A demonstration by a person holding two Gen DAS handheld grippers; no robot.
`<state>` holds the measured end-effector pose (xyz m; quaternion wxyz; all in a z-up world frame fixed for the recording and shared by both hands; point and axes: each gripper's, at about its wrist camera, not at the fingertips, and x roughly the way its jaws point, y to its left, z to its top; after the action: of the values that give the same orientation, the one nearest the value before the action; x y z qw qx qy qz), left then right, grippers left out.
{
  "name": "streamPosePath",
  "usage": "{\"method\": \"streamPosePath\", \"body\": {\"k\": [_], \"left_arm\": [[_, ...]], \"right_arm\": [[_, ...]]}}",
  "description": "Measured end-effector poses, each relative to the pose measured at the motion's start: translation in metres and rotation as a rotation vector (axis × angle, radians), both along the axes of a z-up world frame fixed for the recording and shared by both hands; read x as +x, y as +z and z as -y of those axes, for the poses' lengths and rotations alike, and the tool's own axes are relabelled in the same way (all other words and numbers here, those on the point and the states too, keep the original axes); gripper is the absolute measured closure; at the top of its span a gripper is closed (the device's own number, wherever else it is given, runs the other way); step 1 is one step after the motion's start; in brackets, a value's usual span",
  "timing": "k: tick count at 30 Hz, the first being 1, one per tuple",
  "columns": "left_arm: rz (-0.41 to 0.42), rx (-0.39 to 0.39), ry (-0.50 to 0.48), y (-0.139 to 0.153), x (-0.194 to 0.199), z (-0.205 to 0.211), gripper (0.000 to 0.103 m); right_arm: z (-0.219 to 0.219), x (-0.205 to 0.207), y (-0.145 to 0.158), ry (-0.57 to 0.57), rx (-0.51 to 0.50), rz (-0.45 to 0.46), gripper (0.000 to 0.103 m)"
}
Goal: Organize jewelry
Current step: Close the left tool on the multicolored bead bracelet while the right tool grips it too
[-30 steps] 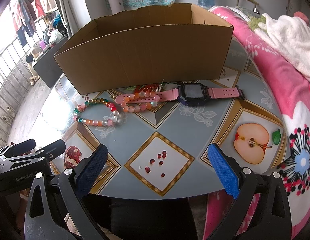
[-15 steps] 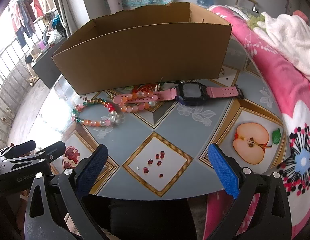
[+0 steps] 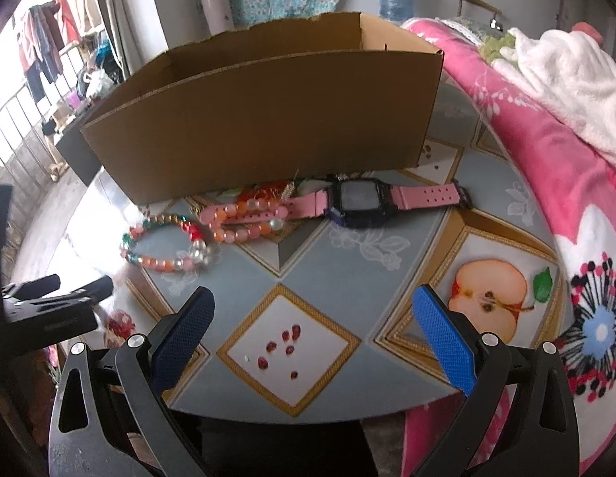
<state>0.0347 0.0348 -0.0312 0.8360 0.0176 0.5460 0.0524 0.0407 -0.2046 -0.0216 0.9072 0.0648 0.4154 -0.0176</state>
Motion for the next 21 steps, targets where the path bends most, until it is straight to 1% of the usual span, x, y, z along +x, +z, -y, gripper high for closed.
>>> {"method": "streamPosePath", "body": {"k": [4, 6, 8, 10, 11, 13, 14, 16, 17, 19, 21], "left_arm": [[0.015, -0.014, -0.019, -0.005, 0.004, -0.005, 0.006], [0.028, -0.037, -0.064, -0.007, 0.007, -0.006, 0.006], [0.04, -0.084, -0.112, -0.01, 0.009, -0.007, 0.006], [0.075, -0.102, -0.133, -0.009, 0.009, -0.007, 0.006], [0.107, -0.128, -0.148, -0.009, 0.007, -0.01, 0.006], [0.148, -0.174, -0.162, -0.008, 0.004, -0.015, 0.006], [0.173, -0.21, -0.166, -0.008, 0.002, -0.019, 0.006], [0.196, -0.25, -0.171, -0.008, 0.0, -0.028, 0.006], [0.202, -0.262, -0.176, -0.008, -0.001, -0.031, 0.006], [0.21, -0.293, -0.195, -0.008, 0.0, -0.037, 0.006], [0.215, -0.319, -0.21, -0.005, -0.001, -0.041, 0.006]], "right_arm": [[-0.004, 0.007, 0.002, 0.048, 0.041, 0.018, 0.007], [-0.008, 0.012, 0.002, 0.076, 0.069, 0.019, 0.007], [-0.014, 0.017, 0.001, 0.116, 0.113, 0.015, 0.013], [-0.02, 0.021, -0.001, 0.145, 0.146, 0.008, 0.02], [-0.023, 0.024, -0.002, 0.16, 0.161, 0.004, 0.022], [-0.027, 0.032, -0.007, 0.187, 0.198, -0.017, 0.032], [-0.029, 0.036, -0.01, 0.197, 0.217, -0.033, 0.035], [-0.031, 0.042, -0.014, 0.208, 0.239, -0.059, 0.048], [-0.033, 0.046, -0.017, 0.214, 0.248, -0.074, 0.05], [-0.04, 0.051, -0.019, 0.224, 0.247, -0.088, 0.059], [-0.045, 0.055, -0.019, 0.232, 0.239, -0.093, 0.064]]}}
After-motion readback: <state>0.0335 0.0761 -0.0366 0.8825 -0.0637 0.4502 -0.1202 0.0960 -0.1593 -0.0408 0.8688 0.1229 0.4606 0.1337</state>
